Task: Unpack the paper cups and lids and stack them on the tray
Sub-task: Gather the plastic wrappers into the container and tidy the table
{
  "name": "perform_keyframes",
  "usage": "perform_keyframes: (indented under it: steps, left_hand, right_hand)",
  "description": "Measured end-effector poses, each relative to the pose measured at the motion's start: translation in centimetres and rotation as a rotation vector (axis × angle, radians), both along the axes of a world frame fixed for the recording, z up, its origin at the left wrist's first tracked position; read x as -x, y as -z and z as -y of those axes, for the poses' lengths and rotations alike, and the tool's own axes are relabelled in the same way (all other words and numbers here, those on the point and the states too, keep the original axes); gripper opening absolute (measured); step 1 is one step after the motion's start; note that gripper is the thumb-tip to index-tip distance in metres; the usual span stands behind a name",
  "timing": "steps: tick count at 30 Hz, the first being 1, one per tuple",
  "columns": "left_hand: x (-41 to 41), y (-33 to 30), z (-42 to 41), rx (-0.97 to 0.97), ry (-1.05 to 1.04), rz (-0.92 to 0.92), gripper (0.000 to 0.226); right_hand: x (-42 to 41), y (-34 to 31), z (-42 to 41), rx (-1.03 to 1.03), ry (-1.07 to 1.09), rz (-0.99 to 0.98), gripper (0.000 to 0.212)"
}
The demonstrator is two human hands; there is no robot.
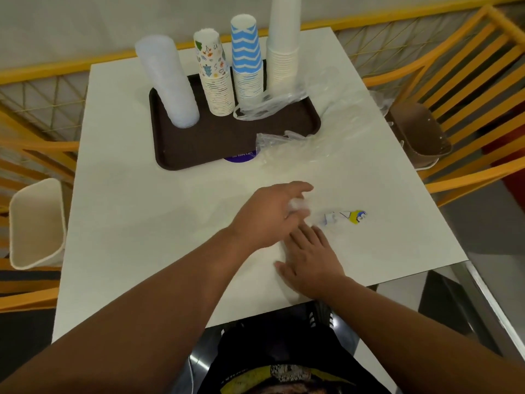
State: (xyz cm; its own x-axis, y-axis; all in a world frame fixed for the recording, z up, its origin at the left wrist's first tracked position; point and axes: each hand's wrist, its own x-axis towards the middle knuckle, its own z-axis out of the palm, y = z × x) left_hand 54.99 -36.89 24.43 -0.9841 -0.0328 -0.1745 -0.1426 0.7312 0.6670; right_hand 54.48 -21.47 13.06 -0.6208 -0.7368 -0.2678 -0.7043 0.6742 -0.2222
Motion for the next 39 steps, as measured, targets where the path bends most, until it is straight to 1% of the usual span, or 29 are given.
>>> perform_keyframes:
  steps: [2, 3, 4, 7, 10, 12, 14, 16, 18, 20, 22, 24, 26, 28, 31, 33, 36, 39]
  left_hand:
    - [0.8, 0.5, -1.3, -0.213, -0.026, 0.027, 0.066]
    - [0.8, 1.2, -1.3, -0.254, -0.049, 0.026, 0.066]
    - [0.4, 2.1, -0.9, -0.236, -0.06, 0.038, 0.064]
    - [-0.9, 5.5, 0.4, -0.069, -0.002, 0.111, 0.049]
    - [-1.3, 7.7, 0.3, -0.043, 0.0, 0.06, 0.028]
    - [-0.8, 8.4, -0.1, 0.005, -0.029, 0.01, 0.019]
    - [-0.5, 8.7, -0.4, 0.058, -0.069, -0.011, 0.015]
    - [-0.4, 9.1, -0.5, 0.092, -0.07, -0.027, 0.017]
    - [-0.4, 9.4, -0.7, 0.108, -0.056, -0.041, 0.023]
    - [-0.2, 9.9, -0.9, 0.122, -0.033, -0.059, 0.02]
    - [-0.2, 10.2, -1.3, 0.148, -0.009, -0.06, 0.017]
    - [-0.2, 10.4, -1.6, 0.23, 0.055, -0.085, 0.026]
    - [-0.2, 10.7, -1.8, 0.351, 0.144, -0.101, 0.037]
    - [-0.1, 10.4, -2.2, 0.474, 0.213, -0.043, 0.05]
    - [0.2, 9.8, -3.0, 0.613, 0.243, 0.029, 0.052]
    - [0.5, 9.4, -3.5, 0.653, 0.246, 0.063, 0.052]
    - [0.8, 9.0, -4.0, 0.657, 0.245, 0.124, 0.052]
    - [1.0, 8.9, -4.1, 0.642, 0.229, 0.155, 0.046]
  right_hand:
    - [0.1, 0.2, -0.5, 0.037, -0.011, 0.012, 0.075]
    - [0.2, 0.3, -0.7, 0.052, -0.019, 0.014, 0.073]
    - [0.4, 0.3, -0.9, 0.061, -0.028, 0.02, 0.071]
    - [0.8, 0.4, -1.6, 0.085, -0.016, 0.11, 0.071]
    - [1.0, 0.5, -1.9, 0.082, -0.001, 0.258, 0.078]
    - [1.3, 0.6, -2.0, 0.096, -0.021, 0.269, 0.079]
    - [1.7, 0.4, -2.3, 0.18, -0.029, 0.253, 0.076]
    - [2.2, 0.2, -3.1, 0.348, -0.011, 0.18, 0.067]
    - [2.6, 0.0, -4.0, 0.523, 0.131, 0.068, 0.054]
    - [2.8, -0.3, -4.5, 0.613, 0.315, 0.039, 0.05]
    - [3.0, -0.6, -4.5, 0.63, 0.393, 0.058, 0.051]
    - [3.2, -0.7, -4.3, 0.614, 0.355, 0.013, 0.049]
    - [3.4, -0.6, -4.2, 0.608, 0.314, -0.035, 0.047]
    - [3.6, -0.2, -4.2, 0.608, 0.305, -0.072, 0.047]
    - [4.2, 0.3, -4.6, 0.596, 0.264, -0.203, 0.049]
    - [4.4, 0.3, -4.7, 0.606, 0.211, -0.281, 0.054]
    - [4.1, 0.1, -4.6, 0.602, 0.12, -0.37, 0.063]
    - [3.7, 0.0, -4.6, 0.584, 0.013, -0.377, 0.057]
